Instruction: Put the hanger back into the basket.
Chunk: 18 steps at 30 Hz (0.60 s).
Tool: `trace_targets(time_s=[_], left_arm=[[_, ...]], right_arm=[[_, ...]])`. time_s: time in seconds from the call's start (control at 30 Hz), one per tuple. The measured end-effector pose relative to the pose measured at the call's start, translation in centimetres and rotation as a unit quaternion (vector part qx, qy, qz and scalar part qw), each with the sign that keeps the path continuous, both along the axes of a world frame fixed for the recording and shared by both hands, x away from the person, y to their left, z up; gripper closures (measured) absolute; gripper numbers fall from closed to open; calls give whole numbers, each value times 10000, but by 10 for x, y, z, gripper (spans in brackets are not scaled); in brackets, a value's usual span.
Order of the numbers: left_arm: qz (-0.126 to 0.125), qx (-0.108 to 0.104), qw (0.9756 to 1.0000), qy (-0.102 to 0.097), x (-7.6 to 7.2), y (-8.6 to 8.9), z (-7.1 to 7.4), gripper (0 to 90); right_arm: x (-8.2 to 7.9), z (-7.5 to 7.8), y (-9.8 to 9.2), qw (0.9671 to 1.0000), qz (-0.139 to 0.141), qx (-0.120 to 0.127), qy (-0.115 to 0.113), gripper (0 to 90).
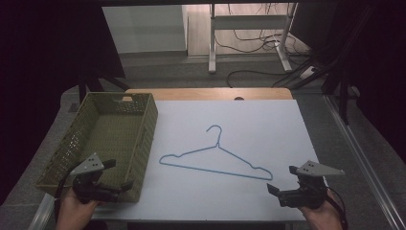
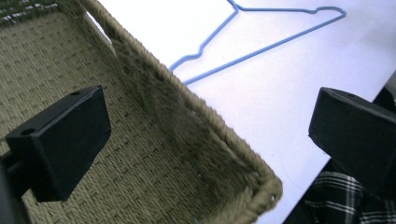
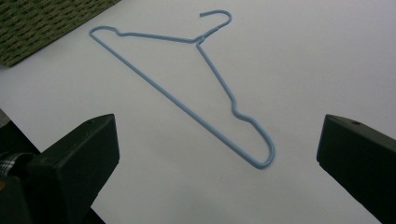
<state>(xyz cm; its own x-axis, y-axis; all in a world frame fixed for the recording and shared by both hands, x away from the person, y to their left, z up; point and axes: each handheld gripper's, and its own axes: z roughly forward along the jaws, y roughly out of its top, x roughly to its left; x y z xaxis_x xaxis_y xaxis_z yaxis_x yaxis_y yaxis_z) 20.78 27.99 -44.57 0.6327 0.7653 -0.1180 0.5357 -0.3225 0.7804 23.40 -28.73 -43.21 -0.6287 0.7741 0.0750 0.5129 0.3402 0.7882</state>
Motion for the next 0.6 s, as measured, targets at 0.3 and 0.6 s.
trace_targets(time_s=[0.3,0.6], left_arm=[[-43,41,10000,5,8,-11,7,0],[-163,72,9998,-32,13,-27,12,3]], right_arm=[[14,3,10,9998,9,-219,-2,0],[25,5,17,9997,56,-250,48,0]])
